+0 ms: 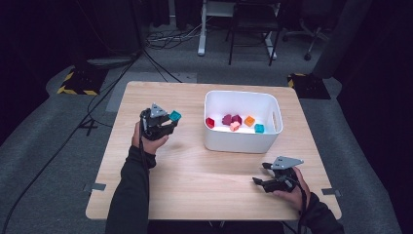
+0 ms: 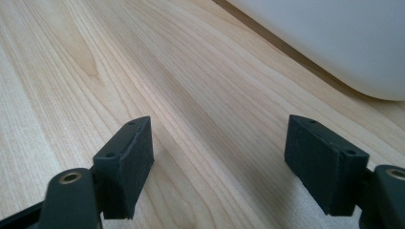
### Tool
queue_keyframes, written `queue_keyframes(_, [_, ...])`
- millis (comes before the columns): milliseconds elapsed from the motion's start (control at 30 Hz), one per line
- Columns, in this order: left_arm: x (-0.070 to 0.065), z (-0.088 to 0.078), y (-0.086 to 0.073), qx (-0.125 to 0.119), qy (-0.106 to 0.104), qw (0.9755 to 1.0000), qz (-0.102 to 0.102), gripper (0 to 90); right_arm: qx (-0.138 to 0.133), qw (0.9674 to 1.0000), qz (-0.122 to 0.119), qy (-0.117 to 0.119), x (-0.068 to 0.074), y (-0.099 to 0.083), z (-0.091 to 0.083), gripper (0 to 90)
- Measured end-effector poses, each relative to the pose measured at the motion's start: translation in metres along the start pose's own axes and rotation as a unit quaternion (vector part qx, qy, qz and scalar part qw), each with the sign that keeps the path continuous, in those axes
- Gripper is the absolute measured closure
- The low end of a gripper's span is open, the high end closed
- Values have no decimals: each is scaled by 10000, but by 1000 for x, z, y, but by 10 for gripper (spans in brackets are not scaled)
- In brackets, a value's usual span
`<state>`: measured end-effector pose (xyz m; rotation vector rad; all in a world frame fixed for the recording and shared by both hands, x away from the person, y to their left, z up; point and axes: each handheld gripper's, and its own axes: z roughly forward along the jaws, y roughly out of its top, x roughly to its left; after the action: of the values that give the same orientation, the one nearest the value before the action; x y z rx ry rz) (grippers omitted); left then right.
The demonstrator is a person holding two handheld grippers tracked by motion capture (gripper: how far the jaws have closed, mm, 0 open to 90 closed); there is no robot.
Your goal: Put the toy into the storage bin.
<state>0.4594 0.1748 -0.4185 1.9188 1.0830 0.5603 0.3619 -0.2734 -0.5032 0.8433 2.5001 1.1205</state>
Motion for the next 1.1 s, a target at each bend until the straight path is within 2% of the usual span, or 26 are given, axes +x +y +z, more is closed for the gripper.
queue_keyframes(33, [0, 0, 3, -36, -27, 10000, -81, 589, -1, 10000, -1, 0, 0, 0, 0, 251])
queue_keyframes(67, [2, -1, 7, -27, 73, 10000, -38, 589, 1, 10000, -2, 0, 0, 0, 0, 251])
queue_keyframes(167, [4, 0, 17, 65, 177, 9998, -29, 589, 2, 10000, 0, 0, 0, 0, 0, 251])
queue_keyframes(300, [5, 0, 31, -37, 274, 9996, -76, 589, 2, 10000, -2, 0, 0, 0, 0, 251])
queue_keyframes(433, [1, -3, 43, -156, 257, 9995, -84, 589, 1, 10000, 0, 2, 0, 0, 0, 251])
queue_keyframes(767, [-17, -7, 77, -267, 155, 9994, 175, 589, 3, 10000, -3, -2, 0, 0, 0, 251])
queue_keyframes(833, [-21, -7, 83, -364, 207, 9989, 218, 589, 2, 10000, -7, -1, 0, 0, 0, 251])
queue_keyframes(900, [-26, -7, 89, -415, 123, 9988, 225, 589, 2, 10000, -4, -1, 0, 0, 0, 251])
queue_keyframes(1033, [-39, -6, 101, -370, 46, 9982, 470, 589, 3, 10000, -4, -2, 0, 0, 0, 251])
queue_keyframes(1100, [-45, -5, 106, -404, -2, 9978, 518, 588, -2, 10000, -11, 2, 0, 0, 0, 251])
